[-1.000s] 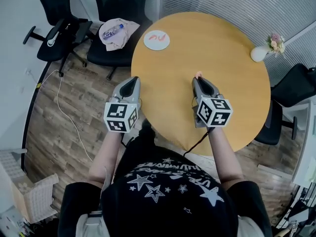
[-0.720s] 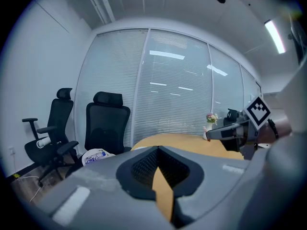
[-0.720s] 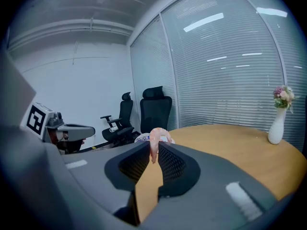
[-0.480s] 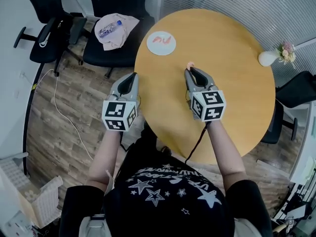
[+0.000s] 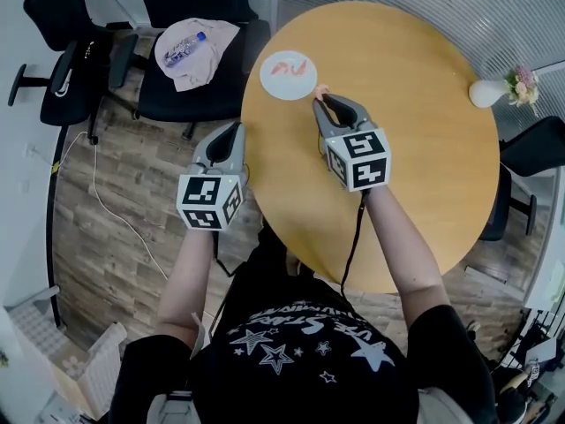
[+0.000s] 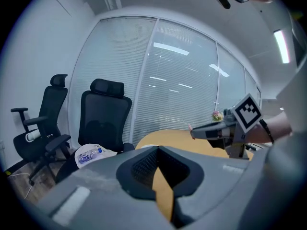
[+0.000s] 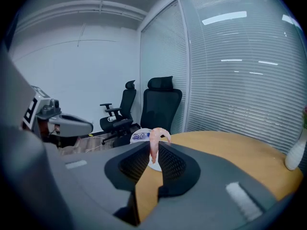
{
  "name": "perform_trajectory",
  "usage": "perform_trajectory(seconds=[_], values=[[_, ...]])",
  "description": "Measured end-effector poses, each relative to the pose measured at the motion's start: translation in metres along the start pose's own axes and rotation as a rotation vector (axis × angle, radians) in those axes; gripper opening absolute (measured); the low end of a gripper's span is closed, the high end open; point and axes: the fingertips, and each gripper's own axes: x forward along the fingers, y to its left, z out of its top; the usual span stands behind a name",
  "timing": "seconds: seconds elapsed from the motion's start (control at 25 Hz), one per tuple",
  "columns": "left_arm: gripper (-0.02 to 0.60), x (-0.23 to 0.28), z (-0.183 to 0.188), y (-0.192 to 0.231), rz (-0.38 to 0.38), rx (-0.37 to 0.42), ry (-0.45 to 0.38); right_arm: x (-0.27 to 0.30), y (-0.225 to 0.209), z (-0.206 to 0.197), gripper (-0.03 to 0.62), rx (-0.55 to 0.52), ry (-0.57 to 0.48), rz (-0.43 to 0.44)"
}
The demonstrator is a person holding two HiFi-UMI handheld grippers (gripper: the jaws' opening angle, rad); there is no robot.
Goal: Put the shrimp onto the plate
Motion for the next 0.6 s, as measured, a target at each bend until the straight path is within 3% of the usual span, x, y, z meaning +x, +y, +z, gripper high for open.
perform_trajectory(seconds=[0.32,0.6], values=[[0.002,0.026,-0.011,0.027,-0.009,-0.01,0.033,0.061,-0.014,0.004,0.057,0.026,0.111,0.029],[0.002,0.045,-0.02,0.049,-0.004,-0.033,0.056,0.107,-0.008,-0.025,0.057,-0.003,0.242,0.076]])
